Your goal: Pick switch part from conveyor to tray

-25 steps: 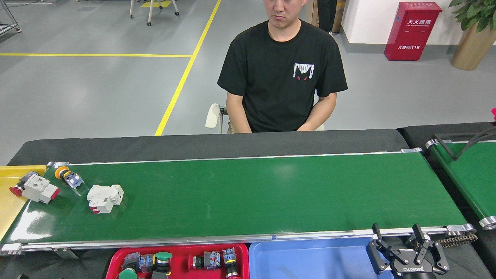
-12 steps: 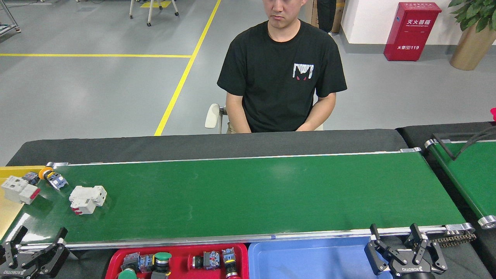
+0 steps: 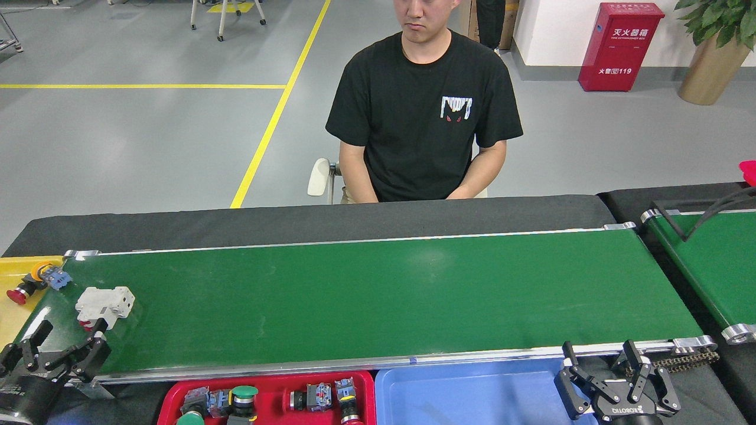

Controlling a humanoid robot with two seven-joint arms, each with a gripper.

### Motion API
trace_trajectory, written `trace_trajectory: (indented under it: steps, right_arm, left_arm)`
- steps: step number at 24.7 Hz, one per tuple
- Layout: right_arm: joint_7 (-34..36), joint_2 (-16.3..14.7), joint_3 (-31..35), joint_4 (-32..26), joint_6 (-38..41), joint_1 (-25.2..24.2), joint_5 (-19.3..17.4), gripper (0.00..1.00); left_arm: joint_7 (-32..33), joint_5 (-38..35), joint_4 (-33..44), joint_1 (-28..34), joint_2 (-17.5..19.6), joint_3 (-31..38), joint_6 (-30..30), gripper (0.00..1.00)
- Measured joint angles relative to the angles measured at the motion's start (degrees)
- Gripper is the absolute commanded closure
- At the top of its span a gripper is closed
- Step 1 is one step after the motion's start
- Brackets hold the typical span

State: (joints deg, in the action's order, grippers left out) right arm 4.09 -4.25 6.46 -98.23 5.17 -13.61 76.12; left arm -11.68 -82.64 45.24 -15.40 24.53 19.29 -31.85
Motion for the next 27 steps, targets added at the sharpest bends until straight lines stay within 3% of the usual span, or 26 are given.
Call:
trace_trajectory:
  steps: [3, 7, 9, 13, 22, 24, 27]
  right_arm:
    - [0.0, 0.0, 0.0, 0.0, 0.0, 0.0, 0.0, 0.0]
    - [0.0, 0.0, -0.02, -0.01, 0.06, 0.0, 0.0, 0.0]
    - [0.0, 0.0, -0.02, -0.01, 0.07, 0.0, 0.0, 0.0]
    - [0.03, 0.0, -0.04, -0.01, 0.08, 0.0, 0.0, 0.0]
    - [-0.07, 0.01, -0.06, 0.0, 0.32, -0.04, 0.0, 0.0]
    - [-0.08, 0.01, -0.05, 0.0, 0.29, -0.05, 0.0, 0.0]
    - [-0.14, 0.02, 0.0, 0.07, 0.05, -0.04, -0.1, 0.0]
  left_arm:
    - [0.09, 0.0, -4.27, -3.01, 1.32, -2.11, 0.48, 0.11]
    - [0.22, 0.0, -10.21, -6.37, 2.06, -5.48, 1.51, 0.67]
    - [0.11, 0.05, -11.97, -7.02, 2.35, -7.52, 1.71, 0.8]
    - [-0.49, 0.36, -12.88, -7.24, 2.69, -8.39, 1.73, 0.9]
    - [-0.78, 0.62, -11.76, -7.05, 2.43, -8.5, 1.48, 0.94]
    - [-0.73, 1.33, -7.03, -5.89, 1.35, -8.64, -0.06, 0.95]
    - [-0.07, 2.74, 6.16, -0.61, -0.43, -8.88, -2.45, 0.95]
